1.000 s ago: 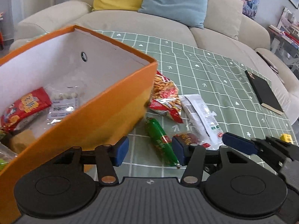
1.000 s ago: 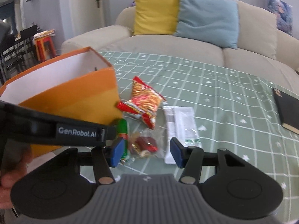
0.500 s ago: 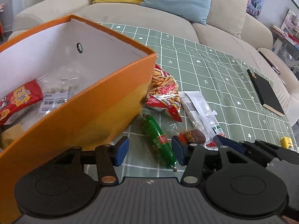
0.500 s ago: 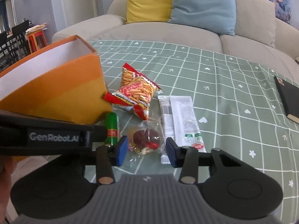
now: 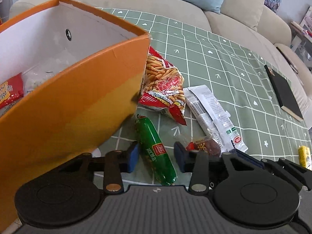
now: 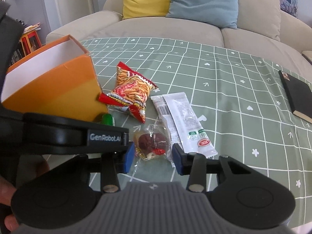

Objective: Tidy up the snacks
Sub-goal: 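Grasp the green sausage stick with the left tool while the right tool grasps the red candy pack, then carry the sausage stick and candy pack with both tools over the orange box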

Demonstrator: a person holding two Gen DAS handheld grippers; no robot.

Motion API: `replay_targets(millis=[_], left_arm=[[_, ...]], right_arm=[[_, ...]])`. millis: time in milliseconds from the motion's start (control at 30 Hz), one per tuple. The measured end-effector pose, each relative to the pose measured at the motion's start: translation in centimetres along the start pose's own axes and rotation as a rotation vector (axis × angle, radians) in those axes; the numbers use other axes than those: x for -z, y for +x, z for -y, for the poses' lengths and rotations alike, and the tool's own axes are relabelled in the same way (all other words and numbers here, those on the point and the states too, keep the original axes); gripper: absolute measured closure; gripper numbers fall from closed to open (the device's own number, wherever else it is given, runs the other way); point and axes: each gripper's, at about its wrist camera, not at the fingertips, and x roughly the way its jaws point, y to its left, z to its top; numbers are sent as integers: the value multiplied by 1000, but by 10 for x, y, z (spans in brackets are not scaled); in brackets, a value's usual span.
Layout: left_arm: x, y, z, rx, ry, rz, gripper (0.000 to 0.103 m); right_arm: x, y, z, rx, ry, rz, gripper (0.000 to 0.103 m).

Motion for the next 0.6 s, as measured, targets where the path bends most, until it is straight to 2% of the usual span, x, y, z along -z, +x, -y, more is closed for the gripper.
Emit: replay_targets(millis=[67, 333, 600], left_arm=[[-1, 1, 2, -8, 24, -4, 69], [1, -3, 0, -9, 19, -13, 74], [12, -31, -9, 22, 18, 13, 75]], right_arm=[[0, 0, -1, 2, -2, 2, 63], [0, -1, -1, -3, 2, -3, 65], [5, -12, -1, -28, 63, -50, 70]])
